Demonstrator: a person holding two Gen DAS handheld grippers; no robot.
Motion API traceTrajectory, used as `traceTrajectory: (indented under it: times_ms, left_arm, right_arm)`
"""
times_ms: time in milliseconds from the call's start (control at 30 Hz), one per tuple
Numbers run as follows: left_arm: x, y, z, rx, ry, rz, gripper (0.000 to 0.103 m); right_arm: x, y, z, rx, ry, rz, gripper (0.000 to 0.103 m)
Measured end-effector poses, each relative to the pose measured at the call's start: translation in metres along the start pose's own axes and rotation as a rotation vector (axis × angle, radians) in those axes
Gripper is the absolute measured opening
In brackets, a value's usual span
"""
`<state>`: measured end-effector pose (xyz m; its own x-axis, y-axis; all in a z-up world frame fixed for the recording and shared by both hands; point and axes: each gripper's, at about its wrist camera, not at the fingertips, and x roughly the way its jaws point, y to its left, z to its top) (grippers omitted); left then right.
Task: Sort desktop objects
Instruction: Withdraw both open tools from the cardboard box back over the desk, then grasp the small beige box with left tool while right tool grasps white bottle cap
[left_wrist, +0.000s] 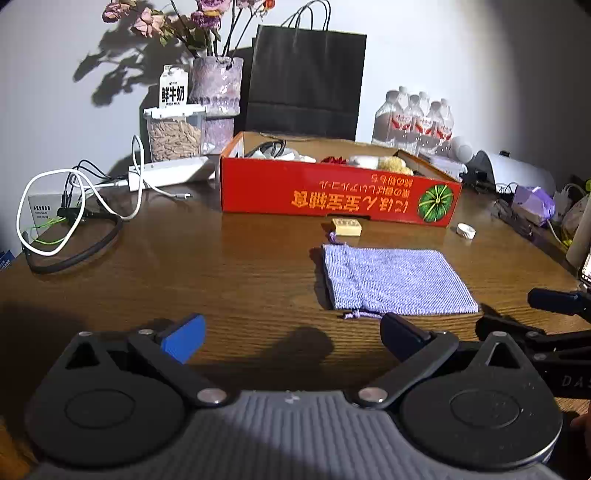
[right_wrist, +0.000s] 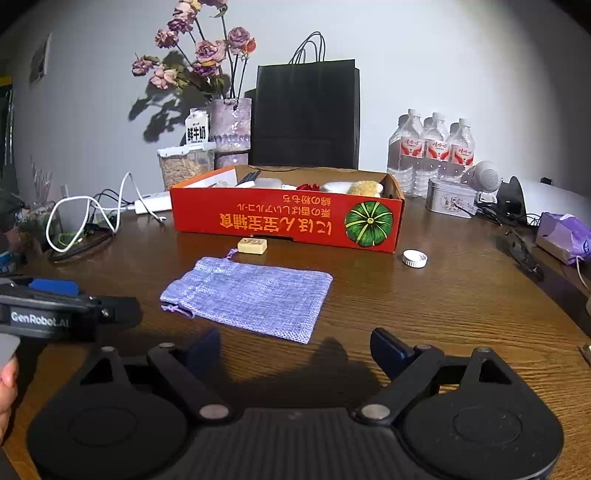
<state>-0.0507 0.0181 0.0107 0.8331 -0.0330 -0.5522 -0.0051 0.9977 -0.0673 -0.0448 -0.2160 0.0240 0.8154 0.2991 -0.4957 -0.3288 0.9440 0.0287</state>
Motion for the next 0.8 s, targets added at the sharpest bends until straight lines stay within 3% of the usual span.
traceTrajectory:
  times_ms: [567, 667, 800]
  left_arm:
    - [0.002, -0.006, -0.002, 0.038, 0.013, -0.005, 0.103]
    - [0.007, -0.006, 0.009, 0.035, -0.002, -0.030, 0.103]
    - [0.031, -0.013, 0.039, 0.053, -0.011, -0.044, 0.103]
  right_arm:
    - [0.002, -0.003, 0.001, 0.021, 0.011, -0.007, 0.088]
    - [0.011, -0.016, 0.014, 0.046, 0.048, 0.010, 0.088]
    - [0.032, -0.040, 0.037, 0.036, 0.030, -0.050, 0.088]
